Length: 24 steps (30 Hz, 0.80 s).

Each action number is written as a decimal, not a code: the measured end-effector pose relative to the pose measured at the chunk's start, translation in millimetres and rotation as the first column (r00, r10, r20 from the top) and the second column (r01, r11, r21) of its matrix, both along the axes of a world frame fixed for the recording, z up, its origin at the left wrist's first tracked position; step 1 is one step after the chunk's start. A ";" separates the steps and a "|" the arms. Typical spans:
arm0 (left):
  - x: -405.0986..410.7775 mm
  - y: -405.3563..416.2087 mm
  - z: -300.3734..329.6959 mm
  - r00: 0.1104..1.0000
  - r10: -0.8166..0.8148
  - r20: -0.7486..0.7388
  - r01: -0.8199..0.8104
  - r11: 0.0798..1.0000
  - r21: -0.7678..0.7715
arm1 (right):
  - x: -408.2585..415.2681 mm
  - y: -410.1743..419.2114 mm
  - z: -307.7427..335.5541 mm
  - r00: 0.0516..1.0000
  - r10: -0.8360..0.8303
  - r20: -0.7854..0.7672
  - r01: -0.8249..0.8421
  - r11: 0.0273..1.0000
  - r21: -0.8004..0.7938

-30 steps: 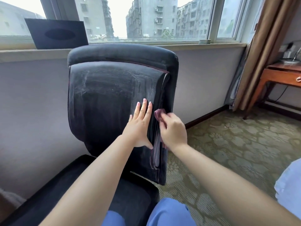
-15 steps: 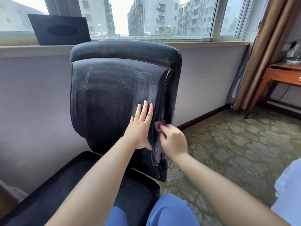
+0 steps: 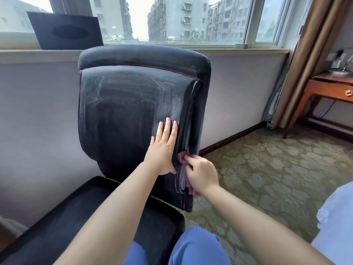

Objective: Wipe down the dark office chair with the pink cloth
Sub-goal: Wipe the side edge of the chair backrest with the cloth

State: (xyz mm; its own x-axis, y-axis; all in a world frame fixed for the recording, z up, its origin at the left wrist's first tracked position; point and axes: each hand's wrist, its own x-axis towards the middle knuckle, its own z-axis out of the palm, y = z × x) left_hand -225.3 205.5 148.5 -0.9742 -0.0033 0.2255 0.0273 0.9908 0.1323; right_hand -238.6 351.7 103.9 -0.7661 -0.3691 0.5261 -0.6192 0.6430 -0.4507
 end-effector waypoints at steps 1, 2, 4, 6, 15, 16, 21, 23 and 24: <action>-0.2 0.4 -0.6 1.000 0.001 -0.004 -0.001 1.000 0.001 | -2.9 2.1 3.5 1.000 0.000 -0.026 -0.001 1.000 -0.002; -0.2 0.4 -0.8 1.000 0.000 -0.008 0.000 1.000 0.002 | -6.3 2.3 12.3 0.997 -0.014 -0.075 0.011 0.999 -0.041; 0.0 -0.2 -0.5 1.000 -0.008 -0.011 0.008 1.000 0.001 | -14.5 -2.2 36.1 0.983 -0.099 -0.155 0.067 0.978 -0.199; 1.1 -1.5 0.0 1.000 -0.017 -0.007 0.017 1.000 -0.006 | -21.4 -8.6 49.2 0.979 -0.129 -0.156 0.085 0.962 -0.261; -1.3 -3.3 -3.5 1.000 -0.007 -0.028 0.006 1.000 -0.027 | -0.4 -2.4 -14.8 0.999 -0.017 -0.044 0.020 0.998 0.064; -1.4 -3.6 -3.9 0.999 -0.009 -0.031 0.008 0.999 -0.031 | -1.5 -2.0 -7.4 0.996 -0.022 -0.088 0.022 1.000 -0.006; 2.1 -4.9 -4.9 0.999 -0.031 -0.034 0.031 0.999 -0.015 | -12.0 -15.4 25.9 0.983 -0.067 -0.169 0.025 0.971 -0.238; 2.3 -6.0 -6.3 0.998 -0.043 -0.037 0.043 0.999 -0.017 | -7.4 -17.8 11.0 0.981 -0.045 -0.188 0.016 0.988 -0.155; 1.8 -6.8 -7.7 0.998 -0.047 -0.040 0.047 0.999 -0.016 | -3.5 -17.1 -2.1 0.980 -0.034 -0.195 0.016 0.996 -0.092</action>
